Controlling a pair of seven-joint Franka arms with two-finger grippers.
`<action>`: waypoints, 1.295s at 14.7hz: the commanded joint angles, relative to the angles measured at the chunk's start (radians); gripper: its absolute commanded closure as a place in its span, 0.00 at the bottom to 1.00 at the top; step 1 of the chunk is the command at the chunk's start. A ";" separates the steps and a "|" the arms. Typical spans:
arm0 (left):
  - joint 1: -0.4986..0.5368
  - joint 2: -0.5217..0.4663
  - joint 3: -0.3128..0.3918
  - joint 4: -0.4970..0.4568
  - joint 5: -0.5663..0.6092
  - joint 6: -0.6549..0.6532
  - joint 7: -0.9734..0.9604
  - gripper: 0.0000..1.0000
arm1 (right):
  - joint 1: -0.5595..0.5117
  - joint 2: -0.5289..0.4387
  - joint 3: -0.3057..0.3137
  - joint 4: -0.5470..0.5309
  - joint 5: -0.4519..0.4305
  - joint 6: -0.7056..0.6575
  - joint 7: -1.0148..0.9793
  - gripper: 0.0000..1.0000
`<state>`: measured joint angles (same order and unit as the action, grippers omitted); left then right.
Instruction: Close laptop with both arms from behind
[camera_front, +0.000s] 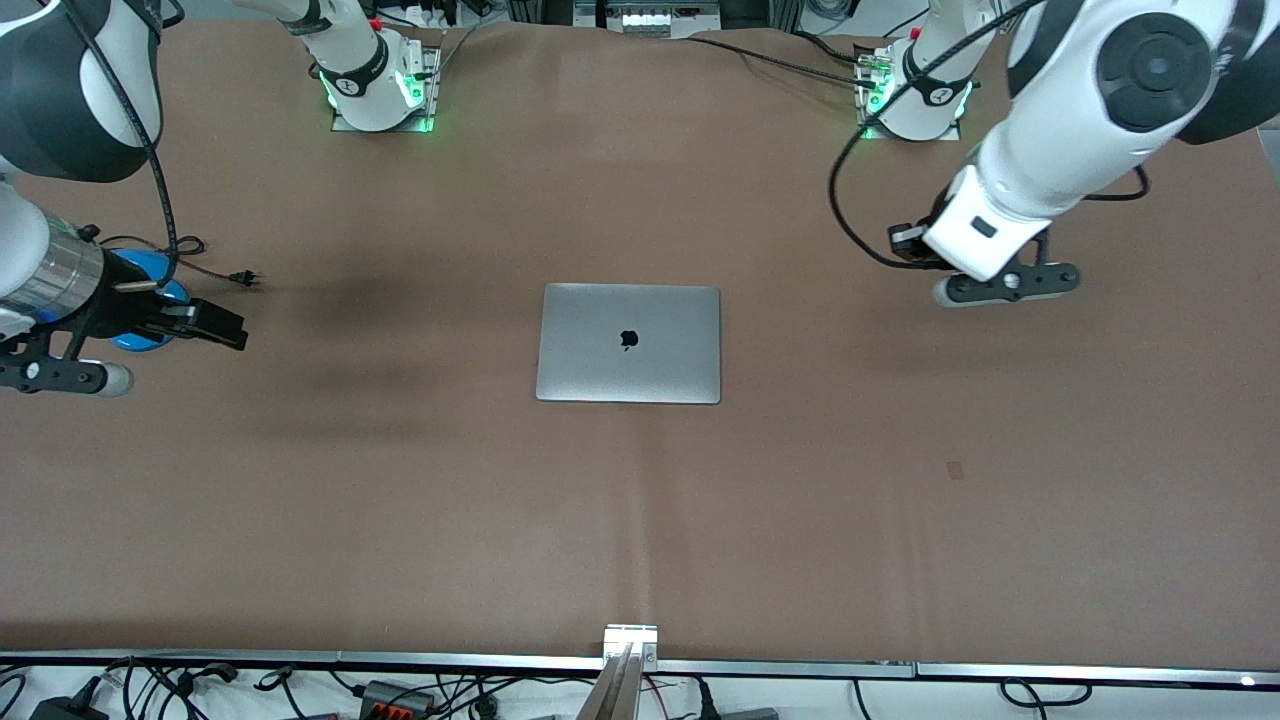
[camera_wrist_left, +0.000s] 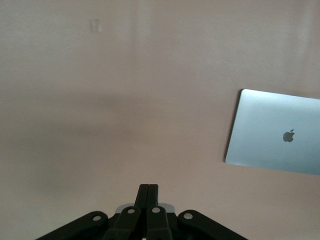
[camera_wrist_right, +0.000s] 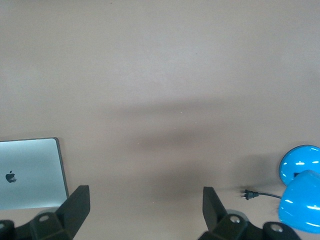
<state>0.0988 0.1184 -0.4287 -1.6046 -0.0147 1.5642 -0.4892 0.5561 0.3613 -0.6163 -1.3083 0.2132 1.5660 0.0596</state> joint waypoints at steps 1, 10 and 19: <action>0.062 0.006 -0.012 0.018 0.001 -0.039 0.006 0.94 | -0.019 0.014 -0.002 0.026 -0.009 -0.011 -0.023 0.00; 0.136 0.007 -0.002 0.100 0.007 -0.088 0.156 0.00 | -0.617 -0.113 0.639 0.006 -0.186 0.065 -0.026 0.00; -0.086 -0.066 0.333 0.014 0.009 -0.043 0.319 0.00 | -0.628 -0.310 0.665 -0.297 -0.259 0.153 -0.058 0.00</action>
<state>0.0896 0.0896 -0.1636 -1.5526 -0.0146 1.4995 -0.1928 -0.0736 0.2154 0.0342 -1.3863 -0.0131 1.6378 0.0152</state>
